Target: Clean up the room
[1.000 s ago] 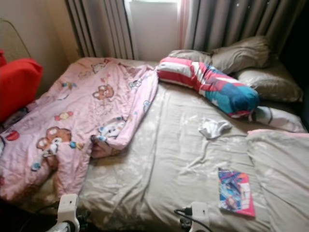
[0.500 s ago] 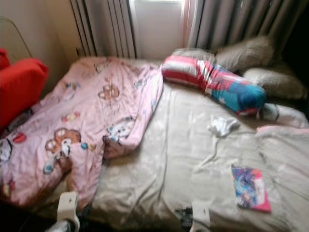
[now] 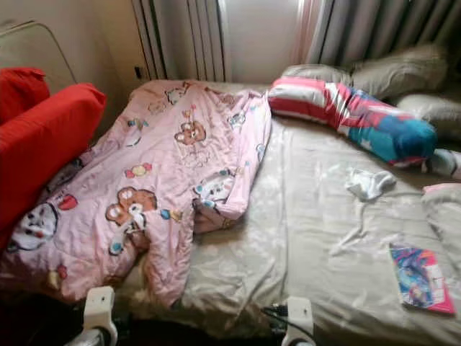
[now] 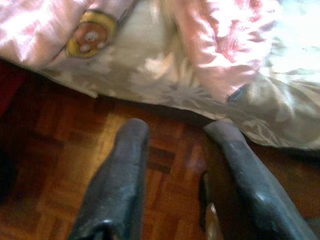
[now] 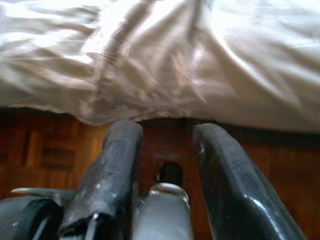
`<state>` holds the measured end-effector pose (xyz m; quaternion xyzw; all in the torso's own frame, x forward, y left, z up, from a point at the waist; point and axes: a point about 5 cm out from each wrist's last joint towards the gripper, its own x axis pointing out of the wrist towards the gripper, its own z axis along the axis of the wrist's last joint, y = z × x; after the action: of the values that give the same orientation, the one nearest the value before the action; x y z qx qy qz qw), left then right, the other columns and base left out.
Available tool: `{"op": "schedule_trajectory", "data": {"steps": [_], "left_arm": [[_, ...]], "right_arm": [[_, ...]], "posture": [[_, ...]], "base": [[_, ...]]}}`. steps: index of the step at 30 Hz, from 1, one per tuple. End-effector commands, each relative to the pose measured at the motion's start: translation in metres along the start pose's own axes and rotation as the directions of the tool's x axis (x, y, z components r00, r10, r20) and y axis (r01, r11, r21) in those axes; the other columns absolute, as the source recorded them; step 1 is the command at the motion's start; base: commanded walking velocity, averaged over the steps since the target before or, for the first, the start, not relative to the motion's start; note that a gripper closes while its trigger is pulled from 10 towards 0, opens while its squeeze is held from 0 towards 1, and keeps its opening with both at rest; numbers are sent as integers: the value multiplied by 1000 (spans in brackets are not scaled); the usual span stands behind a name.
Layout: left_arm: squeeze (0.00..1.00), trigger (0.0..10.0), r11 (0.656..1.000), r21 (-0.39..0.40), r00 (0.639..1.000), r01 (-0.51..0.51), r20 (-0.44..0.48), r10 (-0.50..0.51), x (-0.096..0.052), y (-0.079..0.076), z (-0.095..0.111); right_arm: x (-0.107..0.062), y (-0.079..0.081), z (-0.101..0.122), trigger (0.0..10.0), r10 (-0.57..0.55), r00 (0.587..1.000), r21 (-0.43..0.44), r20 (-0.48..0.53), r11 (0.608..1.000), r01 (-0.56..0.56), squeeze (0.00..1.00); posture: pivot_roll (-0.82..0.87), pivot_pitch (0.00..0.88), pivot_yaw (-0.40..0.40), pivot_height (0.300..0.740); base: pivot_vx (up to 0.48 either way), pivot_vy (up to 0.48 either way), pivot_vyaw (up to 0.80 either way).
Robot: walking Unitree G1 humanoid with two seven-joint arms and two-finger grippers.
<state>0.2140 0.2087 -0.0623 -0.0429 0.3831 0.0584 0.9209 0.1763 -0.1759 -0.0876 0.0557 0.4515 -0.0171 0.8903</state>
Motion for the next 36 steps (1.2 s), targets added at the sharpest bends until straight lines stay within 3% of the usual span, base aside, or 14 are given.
{"op": "schedule_trajectory", "data": {"steps": [1,22,36], "left_arm": [[0,10000,1000,0,1000,-22,-3,22,-1,8,1],[0,10000,1000,-9,1000,-27,-2,27,-1,8,0],[0,10000,1000,7,1000,-20,-2,20,-1,7,1]], "right_arm": [[1,4,2,10000,4,1000,9,2,1000,-4,0],[1,5,3,10000,18,1000,-30,18,999,-17,0],[1,4,3,10000,3,1000,10,18,1000,-3,0]], "posture": [[-14,4,47,740],[-8,14,38,740],[-14,19,43,740]], "base": [[0,386,0],[0,384,93],[0,380,121]]}}
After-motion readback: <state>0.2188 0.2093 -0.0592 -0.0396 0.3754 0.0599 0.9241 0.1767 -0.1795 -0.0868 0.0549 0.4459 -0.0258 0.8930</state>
